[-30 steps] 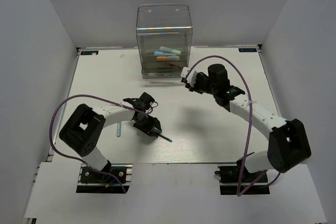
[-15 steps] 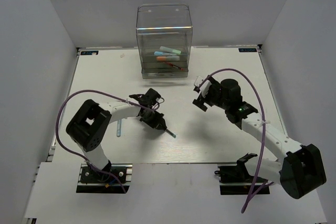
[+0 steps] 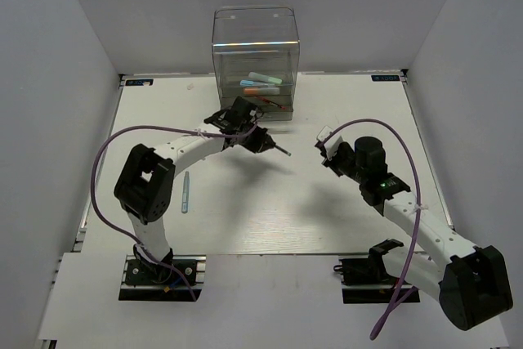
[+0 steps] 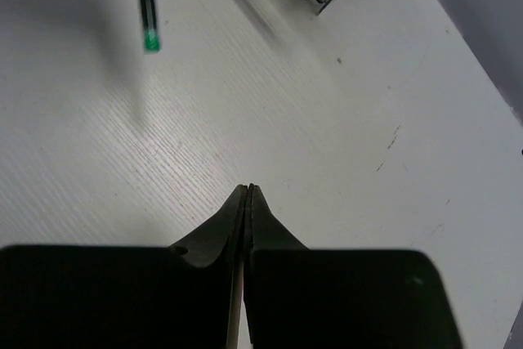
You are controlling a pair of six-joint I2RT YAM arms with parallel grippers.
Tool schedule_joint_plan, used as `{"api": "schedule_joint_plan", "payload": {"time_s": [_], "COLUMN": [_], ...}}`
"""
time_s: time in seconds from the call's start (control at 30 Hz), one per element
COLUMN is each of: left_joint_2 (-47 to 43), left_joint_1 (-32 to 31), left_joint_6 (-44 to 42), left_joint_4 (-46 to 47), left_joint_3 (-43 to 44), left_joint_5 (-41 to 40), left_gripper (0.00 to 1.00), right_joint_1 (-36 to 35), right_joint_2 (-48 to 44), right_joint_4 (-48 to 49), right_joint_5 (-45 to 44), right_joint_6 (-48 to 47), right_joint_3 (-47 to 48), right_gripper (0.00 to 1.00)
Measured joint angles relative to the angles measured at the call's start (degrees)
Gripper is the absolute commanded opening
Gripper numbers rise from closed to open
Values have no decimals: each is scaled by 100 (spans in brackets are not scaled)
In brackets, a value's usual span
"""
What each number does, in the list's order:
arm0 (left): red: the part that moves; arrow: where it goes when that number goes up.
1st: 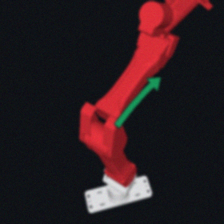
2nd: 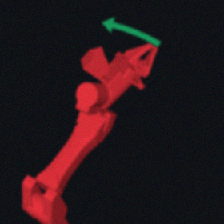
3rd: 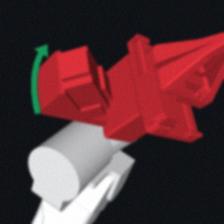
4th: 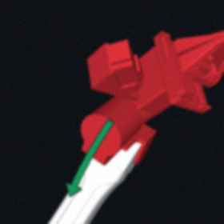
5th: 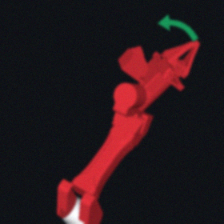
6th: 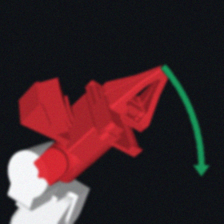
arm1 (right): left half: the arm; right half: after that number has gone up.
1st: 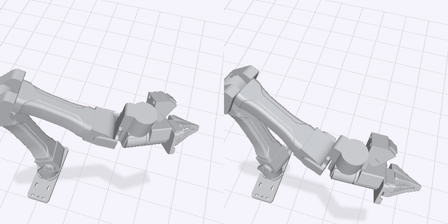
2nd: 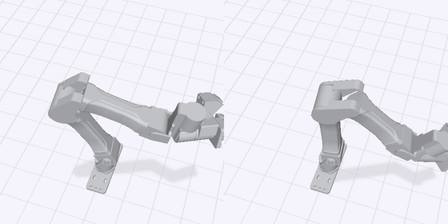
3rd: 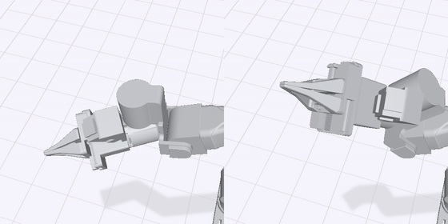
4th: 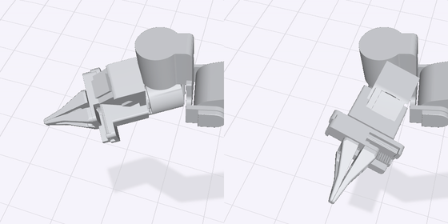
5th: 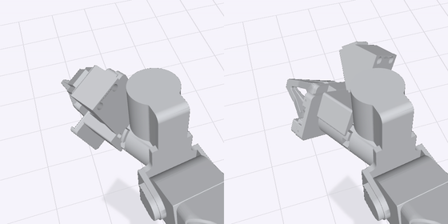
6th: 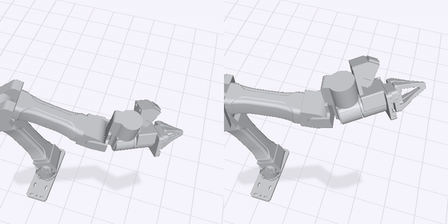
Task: Sort the stationery into containers
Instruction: Place the pen in the drawer.
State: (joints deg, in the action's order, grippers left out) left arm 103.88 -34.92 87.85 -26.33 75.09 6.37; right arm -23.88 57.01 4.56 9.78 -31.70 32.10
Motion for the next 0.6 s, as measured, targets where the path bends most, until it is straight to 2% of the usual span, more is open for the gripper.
{"api": "schedule_joint_plan", "payload": {"time_s": [0.23,0.6], "left_joint_2": [168,551], "left_joint_1": [343,627], "left_joint_6": [162,782], "left_joint_4": [385,702], "left_joint_3": [767,1154], "left_joint_5": [-382,-831], "left_gripper": [0,0], "right_joint_1": [63,79], "right_joint_2": [-85,-90], "right_joint_4": [-2,-7], "right_joint_5": [-24,-20], "right_joint_6": [0,-20], "right_joint_3": [-264,-306], "right_gripper": [0,0]}}
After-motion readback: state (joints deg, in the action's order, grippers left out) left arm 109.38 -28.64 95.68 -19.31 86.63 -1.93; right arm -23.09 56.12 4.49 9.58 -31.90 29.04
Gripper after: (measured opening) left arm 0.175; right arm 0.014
